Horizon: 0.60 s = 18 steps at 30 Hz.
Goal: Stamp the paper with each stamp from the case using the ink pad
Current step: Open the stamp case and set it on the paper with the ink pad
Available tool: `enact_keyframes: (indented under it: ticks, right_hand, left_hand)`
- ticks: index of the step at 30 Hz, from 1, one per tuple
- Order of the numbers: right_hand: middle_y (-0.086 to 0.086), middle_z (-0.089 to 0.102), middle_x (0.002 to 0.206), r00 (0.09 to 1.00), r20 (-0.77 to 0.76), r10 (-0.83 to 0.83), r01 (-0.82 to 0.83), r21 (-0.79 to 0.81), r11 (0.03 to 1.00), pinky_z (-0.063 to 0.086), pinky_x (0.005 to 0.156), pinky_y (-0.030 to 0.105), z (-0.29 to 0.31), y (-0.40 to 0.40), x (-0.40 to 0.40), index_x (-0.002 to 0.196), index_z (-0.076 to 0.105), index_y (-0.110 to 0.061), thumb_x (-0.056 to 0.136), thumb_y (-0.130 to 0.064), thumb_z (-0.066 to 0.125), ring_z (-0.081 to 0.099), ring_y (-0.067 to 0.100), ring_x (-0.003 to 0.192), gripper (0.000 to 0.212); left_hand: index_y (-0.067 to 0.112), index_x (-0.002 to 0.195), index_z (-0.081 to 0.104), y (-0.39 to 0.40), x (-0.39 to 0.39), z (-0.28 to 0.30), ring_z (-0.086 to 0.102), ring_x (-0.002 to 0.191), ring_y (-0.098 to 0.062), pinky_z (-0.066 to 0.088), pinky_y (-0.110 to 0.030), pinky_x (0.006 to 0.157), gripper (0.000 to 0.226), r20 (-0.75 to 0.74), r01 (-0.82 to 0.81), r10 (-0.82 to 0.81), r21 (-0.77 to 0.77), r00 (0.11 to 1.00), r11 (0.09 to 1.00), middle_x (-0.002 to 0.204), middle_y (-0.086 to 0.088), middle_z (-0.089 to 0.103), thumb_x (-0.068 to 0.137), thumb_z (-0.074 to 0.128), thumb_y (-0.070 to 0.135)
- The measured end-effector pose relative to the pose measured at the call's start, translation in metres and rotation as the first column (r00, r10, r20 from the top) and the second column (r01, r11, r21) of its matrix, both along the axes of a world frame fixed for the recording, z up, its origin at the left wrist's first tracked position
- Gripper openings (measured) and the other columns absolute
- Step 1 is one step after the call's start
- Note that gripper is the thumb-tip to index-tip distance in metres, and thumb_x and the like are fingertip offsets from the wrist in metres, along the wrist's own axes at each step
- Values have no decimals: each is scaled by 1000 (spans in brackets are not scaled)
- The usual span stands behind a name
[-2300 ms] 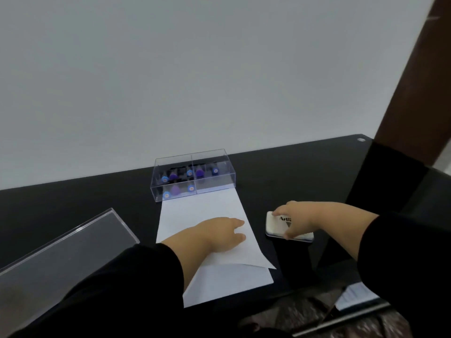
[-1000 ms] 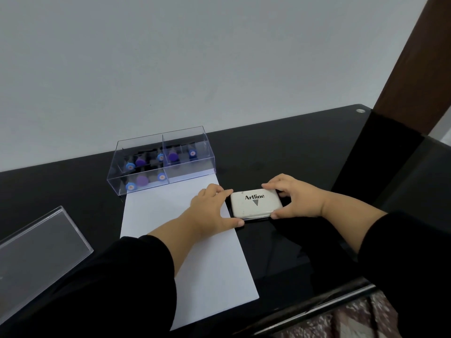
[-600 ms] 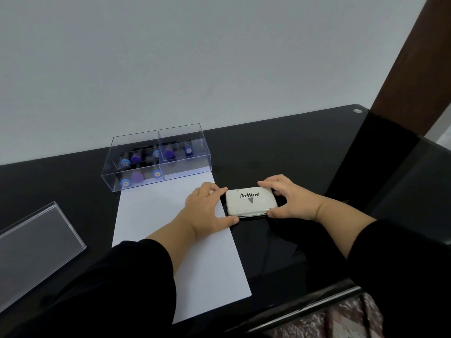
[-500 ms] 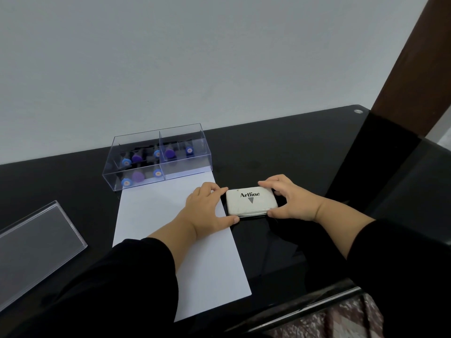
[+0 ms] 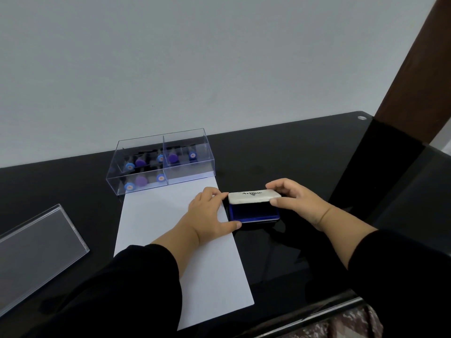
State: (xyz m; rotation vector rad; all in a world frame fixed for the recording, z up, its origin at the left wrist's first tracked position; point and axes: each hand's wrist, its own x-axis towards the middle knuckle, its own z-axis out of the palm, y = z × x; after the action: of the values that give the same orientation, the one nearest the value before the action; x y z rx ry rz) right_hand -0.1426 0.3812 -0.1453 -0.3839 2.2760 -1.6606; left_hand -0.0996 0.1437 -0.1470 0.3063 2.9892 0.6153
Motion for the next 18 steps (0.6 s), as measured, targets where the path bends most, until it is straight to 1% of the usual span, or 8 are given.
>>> enact_keyframes:
  ticks: [2,5,8,10,12,15,18]
  right_hand:
    - [-6,64,103,998,4,-60,60,-70,996,45,88,25,0,-1,-1,102,62,-23,74,-34,66,59,10,98,30]
    - [-6,65,98,990,3,-139,138,-100,985,44,81,26,-1,-4,-2,93,63,-21,90,-29,60,58,10,94,10]
    - [-6,66,95,971,41,-236,239,-131,962,44,77,25,-1,-9,-3,87,63,-21,92,-33,55,59,11,94,15]
    - [-4,67,94,955,57,-290,296,-133,946,44,75,25,-1,-13,-5,83,63,-22,92,-36,54,61,13,94,20]
    - [-3,68,91,938,53,-342,346,-125,930,45,72,23,-1,-16,-5,80,64,-21,93,-36,54,63,13,92,22]
    - [-1,68,89,912,44,-408,410,-92,907,45,66,20,1,-21,-5,83,67,-19,94,-32,55,63,12,87,21]
    - [2,68,89,884,65,-463,467,-69,881,43,62,20,2,-26,-7,84,68,-20,93,-30,56,62,13,85,18]
  left_hand:
    - [21,144,32,0,0,0,32,126,-14,31,-26,105,77,-8,-5,5,12,1000,1000,138,2,32,82,60,56]
    - [21,144,32,0,1,0,32,126,-14,31,-25,104,77,-14,-8,8,22,1000,1000,138,2,32,82,61,56]
    - [21,145,31,-1,1,0,30,128,-14,30,-26,105,78,-6,-10,11,25,1000,1000,139,2,32,82,60,56]
    - [22,144,32,0,1,0,31,128,-14,30,-27,106,77,-4,-11,12,27,1000,1000,139,2,32,82,60,57]
    - [22,144,32,0,0,0,31,128,-13,31,-27,106,77,-3,-14,14,27,1000,1000,139,2,32,81,60,58]
    - [22,144,32,0,0,0,31,128,-13,30,-28,107,78,-4,-17,17,25,1000,1000,139,2,33,81,60,58]
    - [22,144,33,0,1,0,31,128,-13,30,-27,106,77,-8,-17,17,30,1000,999,138,2,33,81,60,57]
